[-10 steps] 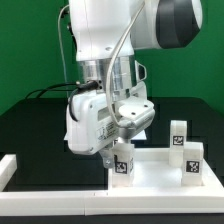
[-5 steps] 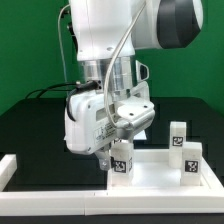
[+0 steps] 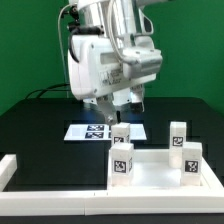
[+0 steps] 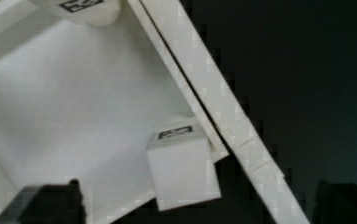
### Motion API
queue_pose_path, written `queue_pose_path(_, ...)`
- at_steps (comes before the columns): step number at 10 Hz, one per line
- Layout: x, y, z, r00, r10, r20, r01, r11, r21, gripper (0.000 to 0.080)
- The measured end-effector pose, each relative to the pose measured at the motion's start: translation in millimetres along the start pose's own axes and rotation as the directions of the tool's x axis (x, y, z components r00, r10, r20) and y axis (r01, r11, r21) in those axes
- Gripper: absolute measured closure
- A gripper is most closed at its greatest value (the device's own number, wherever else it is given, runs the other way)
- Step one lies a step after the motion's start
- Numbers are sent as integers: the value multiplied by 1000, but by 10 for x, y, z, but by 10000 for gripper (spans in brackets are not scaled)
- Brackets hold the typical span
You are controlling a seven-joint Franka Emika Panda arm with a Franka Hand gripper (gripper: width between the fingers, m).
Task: Assemble square table
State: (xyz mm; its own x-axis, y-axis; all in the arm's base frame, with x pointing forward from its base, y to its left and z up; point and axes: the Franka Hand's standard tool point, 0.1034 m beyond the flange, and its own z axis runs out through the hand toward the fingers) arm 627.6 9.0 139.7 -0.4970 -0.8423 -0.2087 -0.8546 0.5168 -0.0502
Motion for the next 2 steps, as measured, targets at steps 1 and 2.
queue_pose_path(1,2,7,21,1000,-1,-2,1,1000,0,150)
queue_pose_path(2,3,8,23,1000,-1,-3,1,1000,0,150)
